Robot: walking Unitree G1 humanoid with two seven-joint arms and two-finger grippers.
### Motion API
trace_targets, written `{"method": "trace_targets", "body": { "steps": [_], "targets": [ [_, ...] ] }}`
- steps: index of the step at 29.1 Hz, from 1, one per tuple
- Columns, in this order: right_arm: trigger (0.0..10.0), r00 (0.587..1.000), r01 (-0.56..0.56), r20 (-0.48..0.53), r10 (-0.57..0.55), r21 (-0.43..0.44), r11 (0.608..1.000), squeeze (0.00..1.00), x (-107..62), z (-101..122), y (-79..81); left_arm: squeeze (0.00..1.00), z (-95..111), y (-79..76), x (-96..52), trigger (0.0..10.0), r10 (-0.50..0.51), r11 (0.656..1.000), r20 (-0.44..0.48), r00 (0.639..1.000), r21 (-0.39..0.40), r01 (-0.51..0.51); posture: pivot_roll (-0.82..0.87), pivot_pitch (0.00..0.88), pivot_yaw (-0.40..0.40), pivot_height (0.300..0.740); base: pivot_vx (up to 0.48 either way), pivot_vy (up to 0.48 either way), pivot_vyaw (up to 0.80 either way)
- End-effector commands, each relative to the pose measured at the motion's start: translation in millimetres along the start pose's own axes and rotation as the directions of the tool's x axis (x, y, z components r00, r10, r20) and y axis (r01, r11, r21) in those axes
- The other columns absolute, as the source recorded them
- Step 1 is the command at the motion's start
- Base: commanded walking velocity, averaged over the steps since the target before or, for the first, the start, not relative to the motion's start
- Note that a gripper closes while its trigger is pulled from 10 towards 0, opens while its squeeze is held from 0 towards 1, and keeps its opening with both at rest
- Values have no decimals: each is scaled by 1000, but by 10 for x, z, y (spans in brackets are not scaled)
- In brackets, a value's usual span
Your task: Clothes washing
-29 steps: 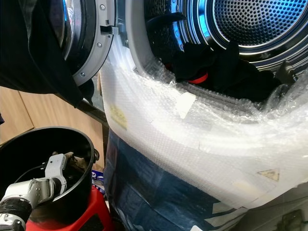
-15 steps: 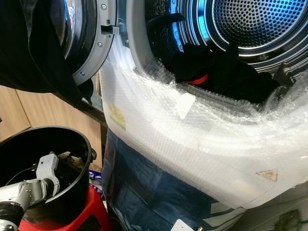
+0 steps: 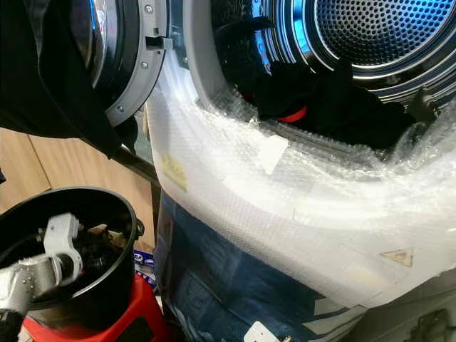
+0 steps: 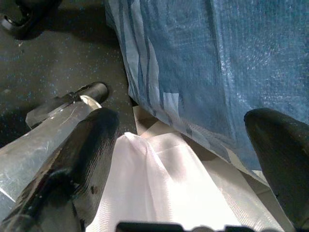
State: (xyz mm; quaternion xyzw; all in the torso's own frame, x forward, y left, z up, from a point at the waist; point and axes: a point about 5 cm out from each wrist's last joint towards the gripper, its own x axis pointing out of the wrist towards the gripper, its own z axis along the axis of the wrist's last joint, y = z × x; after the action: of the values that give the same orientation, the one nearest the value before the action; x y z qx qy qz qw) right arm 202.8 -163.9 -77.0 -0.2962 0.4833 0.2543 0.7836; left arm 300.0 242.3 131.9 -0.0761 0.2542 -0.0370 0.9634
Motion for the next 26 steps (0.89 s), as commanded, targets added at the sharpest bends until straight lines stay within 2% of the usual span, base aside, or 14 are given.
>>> {"method": "trace_targets", "body": {
  "steps": [1,4,7,9,11,15,16,17,19,22,23,25,26],
  "targets": [
    [10000,1000,5,-14,-5,18,1000,0,-3,-46,-4,0,229,-164,-82,0,-42,997,69,997,74,37,186,0,-112,740,0,0,0],
    [10000,1000,3,-17,-3,24,1000,0,-3,-60,4,0,412,-322,-196,0,-79,990,126,989,122,64,194,0,-115,740,0,0,0],
    [10000,1000,4,-17,-3,25,1000,0,-3,-61,4,0,413,-339,-224,0,-77,990,127,989,124,61,194,0,-115,740,0,0,0],
    [10000,1000,8,-22,-7,31,999,0,-8,-84,-14,0,672,-611,-376,0,-182,965,195,964,221,138,217,0,-137,740,0,0,0],
    [10000,1000,9,-23,-8,29,1000,0,-11,-88,-29,0,817,-809,-479,0,-265,935,221,939,297,194,222,0,-141,740,0,0,0],
    [10000,1000,12,-18,-12,24,1000,0,-13,-54,-53,0,956,-1110,-527,0,-394,877,221,892,380,294,242,0,-140,740,0,0,0],
    [10000,1000,12,-15,-12,23,1000,0,-11,-36,-55,0,979,-1212,-519,0,-436,854,212,875,403,329,244,0,-136,740,0,0,0],
    [10000,1000,12,-10,-12,22,1000,0,-9,-10,-53,0,1021,-1438,-528,0,-527,802,194,827,437,408,244,0,-132,740,0,0,0],
    [10000,1000,13,-7,-13,24,1000,0,-8,0,-53,0,1040,-1545,-544,0,-566,778,187,803,445,444,245,0,-131,740,0,0,0],
    [10000,1000,18,0,-18,40,999,0,-5,30,-53,0,1072,-1786,-566,0,-648,713,152,746,464,525,235,0,-113,740,0,0,0],
    [10000,1000,19,2,-19,45,999,0,-5,38,-53,0,1049,-1936,-574,0,-699,664,119,705,472,579,235,0,-112,740,0,0,0],
    [10000,1000,19,3,-19,48,999,0,-4,46,-50,0,1000,-2079,-590,0,-748,611,79,659,469,638,230,0,-110,740,0,0,0],
    [10000,1000,17,3,-17,49,999,0,-1,49,-40,0,945,-2216,-630,0,-797,547,38,603,468,694,222,0,-103,740,0,0,0]
  ]
}}
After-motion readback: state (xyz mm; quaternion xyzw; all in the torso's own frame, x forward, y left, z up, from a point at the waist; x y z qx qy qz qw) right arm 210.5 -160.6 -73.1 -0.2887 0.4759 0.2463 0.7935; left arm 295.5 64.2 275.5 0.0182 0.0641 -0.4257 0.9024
